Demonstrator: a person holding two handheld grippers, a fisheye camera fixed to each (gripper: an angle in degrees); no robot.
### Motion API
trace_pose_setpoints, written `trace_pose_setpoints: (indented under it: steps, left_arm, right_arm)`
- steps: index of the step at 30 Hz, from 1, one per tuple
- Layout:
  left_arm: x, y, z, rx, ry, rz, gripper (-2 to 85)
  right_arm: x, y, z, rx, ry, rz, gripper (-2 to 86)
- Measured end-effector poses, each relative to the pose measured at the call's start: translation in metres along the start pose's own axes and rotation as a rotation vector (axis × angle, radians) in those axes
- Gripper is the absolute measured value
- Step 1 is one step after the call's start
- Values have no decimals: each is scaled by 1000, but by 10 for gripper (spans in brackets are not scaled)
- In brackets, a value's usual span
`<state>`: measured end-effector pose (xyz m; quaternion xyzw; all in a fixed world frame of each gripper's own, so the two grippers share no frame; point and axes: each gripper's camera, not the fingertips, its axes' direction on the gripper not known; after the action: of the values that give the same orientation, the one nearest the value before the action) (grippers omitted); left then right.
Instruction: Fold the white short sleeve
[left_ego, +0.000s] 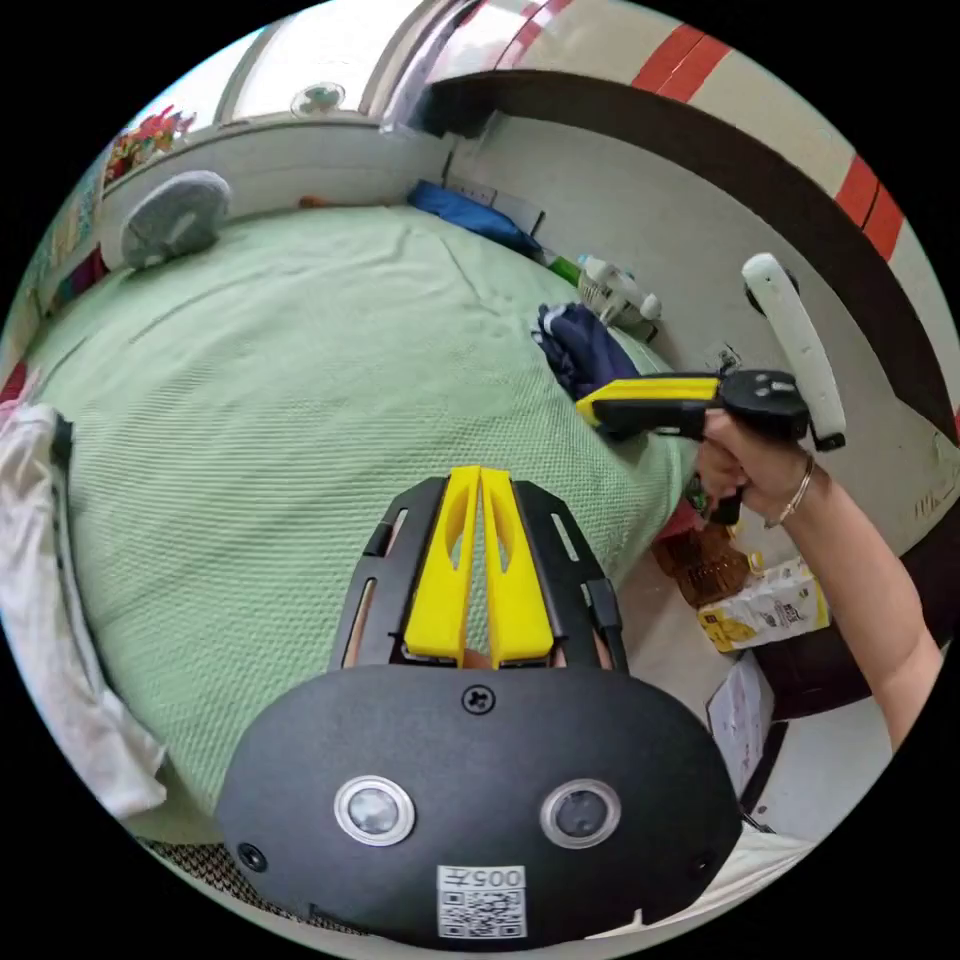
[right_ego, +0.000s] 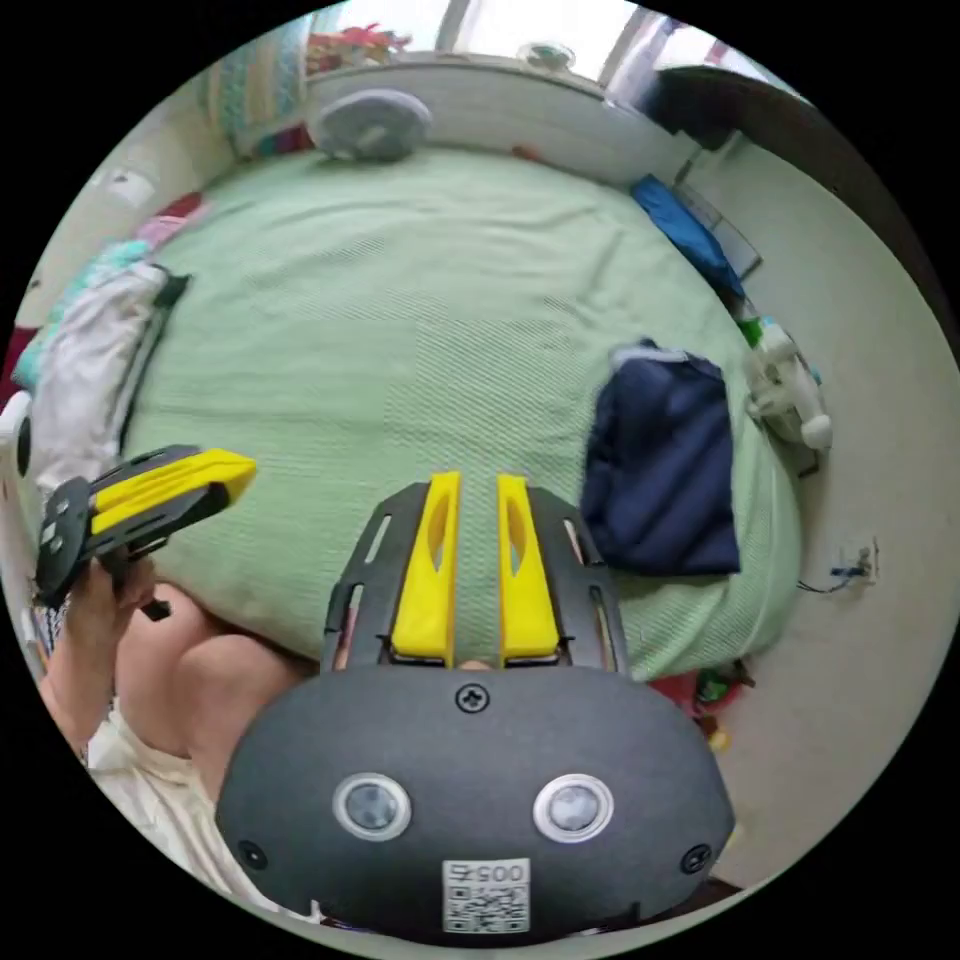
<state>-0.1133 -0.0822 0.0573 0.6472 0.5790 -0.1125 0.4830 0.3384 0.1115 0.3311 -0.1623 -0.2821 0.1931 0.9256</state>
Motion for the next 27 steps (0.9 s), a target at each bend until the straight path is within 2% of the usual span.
trace_pose_setpoints:
  steps: [2,5,11,17,20,22,27]
  left_arm:
    - [-15,21,-61,68,-48,-26,-4]
    - [-48,61,-130,115,-156,-126,0]
    - [-115,168,-250,129,-352,-364,45]
    - [-145,235,-355,184,-529,-455,107]
    - [-149,241,-382,197,-578,-452,133]
    - [-149,241,-392,215,-598,-444,149]
    - [-161,248,-409,240,-659,-518,160]
  right_arm:
    - [-60,5,-18,40,-173,-76,113]
    - [-140,5,-20,16,-270,-133,120]
    - [-252,26,0,62,-415,-50,103]
    - [-279,63,3,115,-304,21,82]
    - [-272,82,-11,217,-258,-42,73]
    - [-268,91,-11,217,-205,-52,72]
    - [-240,108,-16,246,-285,35,57]
